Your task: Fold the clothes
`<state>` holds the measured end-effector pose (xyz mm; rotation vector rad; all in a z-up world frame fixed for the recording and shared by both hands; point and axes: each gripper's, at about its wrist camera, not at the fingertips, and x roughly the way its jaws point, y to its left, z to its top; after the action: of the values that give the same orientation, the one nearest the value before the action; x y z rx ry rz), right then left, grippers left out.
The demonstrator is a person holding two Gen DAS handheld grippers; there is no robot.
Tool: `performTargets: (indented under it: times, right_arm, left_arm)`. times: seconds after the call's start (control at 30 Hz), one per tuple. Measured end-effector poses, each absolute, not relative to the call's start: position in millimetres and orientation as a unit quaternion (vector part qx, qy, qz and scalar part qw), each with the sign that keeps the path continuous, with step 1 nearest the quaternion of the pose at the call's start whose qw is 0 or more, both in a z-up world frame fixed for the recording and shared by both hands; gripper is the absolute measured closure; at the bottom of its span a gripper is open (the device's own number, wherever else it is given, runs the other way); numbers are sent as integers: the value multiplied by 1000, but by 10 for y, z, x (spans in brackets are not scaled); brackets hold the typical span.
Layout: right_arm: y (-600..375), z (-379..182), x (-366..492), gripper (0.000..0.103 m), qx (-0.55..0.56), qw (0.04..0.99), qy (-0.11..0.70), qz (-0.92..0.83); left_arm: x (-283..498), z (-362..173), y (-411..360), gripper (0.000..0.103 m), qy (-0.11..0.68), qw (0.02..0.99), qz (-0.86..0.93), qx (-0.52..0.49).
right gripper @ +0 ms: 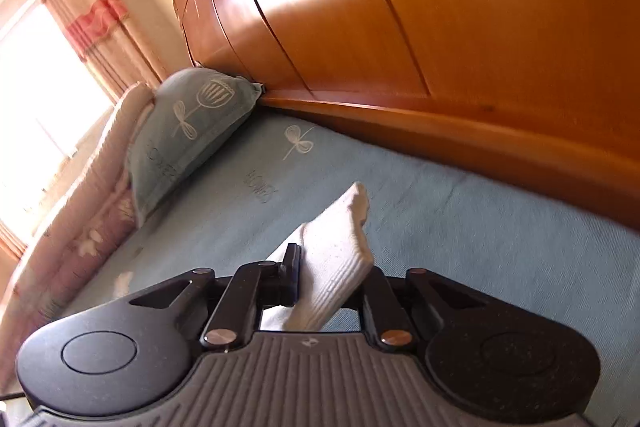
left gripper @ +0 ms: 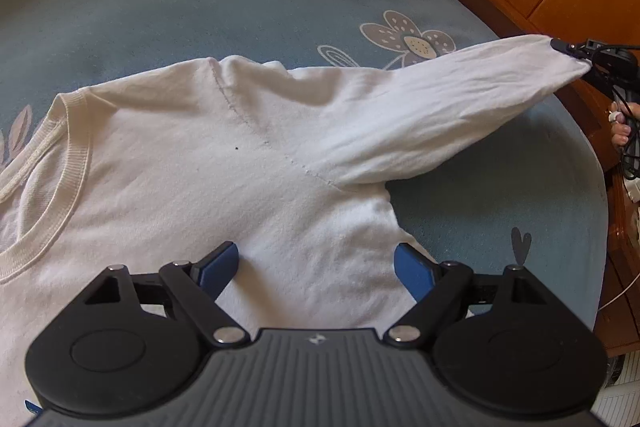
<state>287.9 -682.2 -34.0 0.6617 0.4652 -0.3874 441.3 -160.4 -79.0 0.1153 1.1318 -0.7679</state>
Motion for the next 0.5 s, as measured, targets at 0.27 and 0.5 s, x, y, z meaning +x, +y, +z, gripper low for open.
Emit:
performTargets:
  times: [0.27, 0.5]
  right_arm:
    - [-6694, -615, 2489, 51, 372, 850, 236, -291]
    - [-5878, -637, 2568, 48, 375, 869, 288, -147]
  left_arm:
    - [4425, -568, -1631, 18, 501, 782, -369, 37]
    - [4774, -443, -1835, 19, 483, 788, -381, 3]
